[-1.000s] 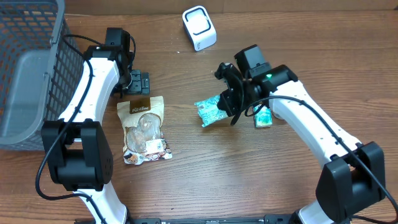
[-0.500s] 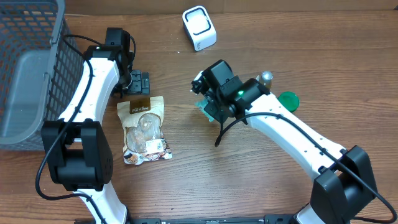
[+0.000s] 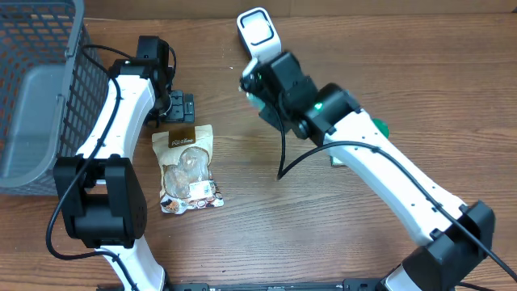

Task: Scan the item barcode
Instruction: 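Carry the wipes pack up to the white scanner with the right gripper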

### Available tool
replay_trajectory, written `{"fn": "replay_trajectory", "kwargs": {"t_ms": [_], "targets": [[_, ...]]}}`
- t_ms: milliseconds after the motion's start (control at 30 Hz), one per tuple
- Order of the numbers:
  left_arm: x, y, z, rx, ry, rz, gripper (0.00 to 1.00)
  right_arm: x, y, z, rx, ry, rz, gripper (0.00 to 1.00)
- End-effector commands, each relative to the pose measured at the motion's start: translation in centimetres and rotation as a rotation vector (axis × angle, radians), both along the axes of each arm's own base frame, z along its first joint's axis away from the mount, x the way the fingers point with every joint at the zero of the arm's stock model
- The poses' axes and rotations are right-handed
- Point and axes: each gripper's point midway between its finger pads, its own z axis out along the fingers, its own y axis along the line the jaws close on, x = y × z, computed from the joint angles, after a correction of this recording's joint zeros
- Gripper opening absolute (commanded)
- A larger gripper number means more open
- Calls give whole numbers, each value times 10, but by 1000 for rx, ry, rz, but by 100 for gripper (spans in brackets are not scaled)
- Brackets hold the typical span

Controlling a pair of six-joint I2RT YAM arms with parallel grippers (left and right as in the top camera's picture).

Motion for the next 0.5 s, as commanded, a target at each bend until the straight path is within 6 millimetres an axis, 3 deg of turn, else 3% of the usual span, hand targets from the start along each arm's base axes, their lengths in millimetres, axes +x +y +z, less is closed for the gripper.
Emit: {"fn": "replay_trajectory", "kwargs": {"t_ms": [0,300,467], "targets": [[4,3,11,11,-31,-16,100,11,-1,39,43,-89,-13,3],[4,3,11,11,-31,-16,100,35,6,39,29,-158,27,4],[4,3,11,12,-31,-16,100,48,9,25,7,-158,37,4]]}}
